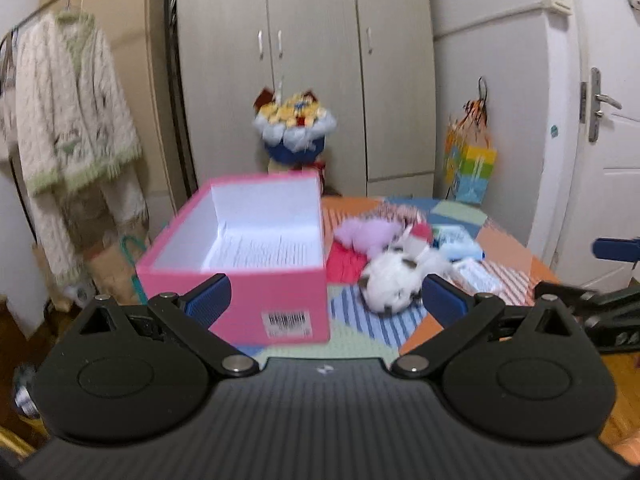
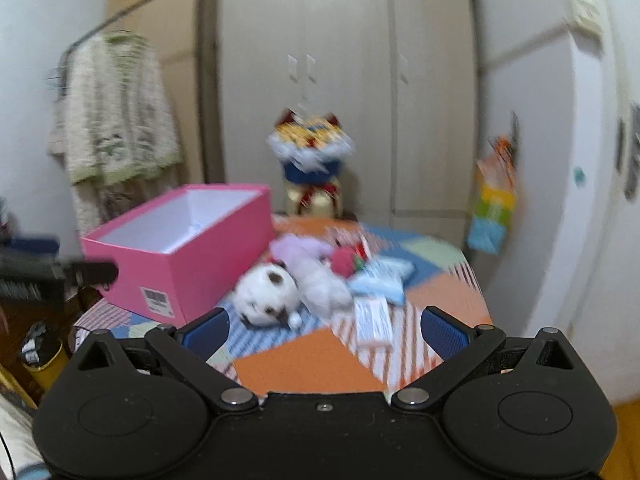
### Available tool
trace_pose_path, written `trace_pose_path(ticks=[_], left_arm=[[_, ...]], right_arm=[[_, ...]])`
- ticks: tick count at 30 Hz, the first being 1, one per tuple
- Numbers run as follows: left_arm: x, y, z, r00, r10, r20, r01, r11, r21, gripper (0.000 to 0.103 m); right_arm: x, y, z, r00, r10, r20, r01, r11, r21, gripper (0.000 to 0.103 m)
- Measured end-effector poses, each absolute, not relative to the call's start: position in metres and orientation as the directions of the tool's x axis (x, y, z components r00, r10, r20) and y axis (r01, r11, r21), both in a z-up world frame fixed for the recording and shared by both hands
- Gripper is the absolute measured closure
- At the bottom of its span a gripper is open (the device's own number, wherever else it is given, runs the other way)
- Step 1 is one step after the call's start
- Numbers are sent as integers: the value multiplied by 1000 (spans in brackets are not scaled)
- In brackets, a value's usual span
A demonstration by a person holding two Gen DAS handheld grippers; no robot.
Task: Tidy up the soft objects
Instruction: 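Close the left gripper on the white plush dog's head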
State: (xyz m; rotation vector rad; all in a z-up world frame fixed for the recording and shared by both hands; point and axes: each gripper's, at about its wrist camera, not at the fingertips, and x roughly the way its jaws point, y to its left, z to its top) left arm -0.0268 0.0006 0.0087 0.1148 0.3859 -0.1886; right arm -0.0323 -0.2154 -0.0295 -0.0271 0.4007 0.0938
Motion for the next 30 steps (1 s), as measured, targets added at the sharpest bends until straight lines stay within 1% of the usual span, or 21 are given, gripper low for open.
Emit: trace_pose_path(ticks=[4, 6, 10, 13, 15, 17, 19, 20, 22, 24, 25, 26, 29, 30], left_arm=[[-15, -12, 14, 911, -179, -373, 240, 963, 123, 0], [-5, -19, 11, 901, -208, -380, 271, 955, 119, 0], [26, -35, 0, 859, -300, -414, 360, 930, 71, 2], [48, -51, -13, 827, -340, -447, 406, 912, 59, 4], [60, -59, -22, 806, -357, -473, 429, 902, 49, 8], [78, -66, -30, 773, -372, -513, 450, 893, 31, 17], [94, -71, -37, 733, -392, -556, 470, 883, -3, 21], [104, -74, -41, 715, -396, -577, 478, 878, -10, 25], [121, -81, -47, 698, -376, -610, 478, 878, 6, 28], [134, -86, -52, 686, -355, -635, 473, 881, 18, 29], [139, -88, -53, 677, -353, -646, 479, 878, 22, 31], [143, -88, -55, 663, -355, -659, 483, 875, 15, 31], [154, -88, -59, 614, -371, -696, 490, 871, -31, 34], [156, -89, -60, 615, -367, -698, 489, 872, -27, 34]], right_arm=[[-27, -213, -29, 933, 157, -323, -181, 982, -45, 0], [-19, -212, -31, 929, 212, -303, -238, 970, -49, 0], [8, -207, -43, 894, 284, -347, -314, 949, -33, 0], [26, -202, -57, 872, 319, -371, -357, 933, -37, 0], [37, -200, -67, 857, 347, -380, -384, 923, -25, 0], [47, -200, -79, 842, 377, -385, -406, 914, 7, 0], [61, -203, -89, 830, 398, -390, -417, 908, 38, 0], [68, -204, -94, 826, 407, -390, -421, 905, 53, 0], [82, -205, -102, 816, 420, -398, -423, 902, 84, 0], [95, -206, -110, 801, 434, -412, -428, 897, 112, 1], [101, -206, -112, 793, 442, -420, -432, 893, 125, 2], [106, -205, -114, 784, 453, -425, -438, 888, 138, 4], [117, -203, -119, 764, 469, -443, -440, 881, 175, 4], [120, -202, -120, 759, 473, -448, -438, 880, 186, 4]])
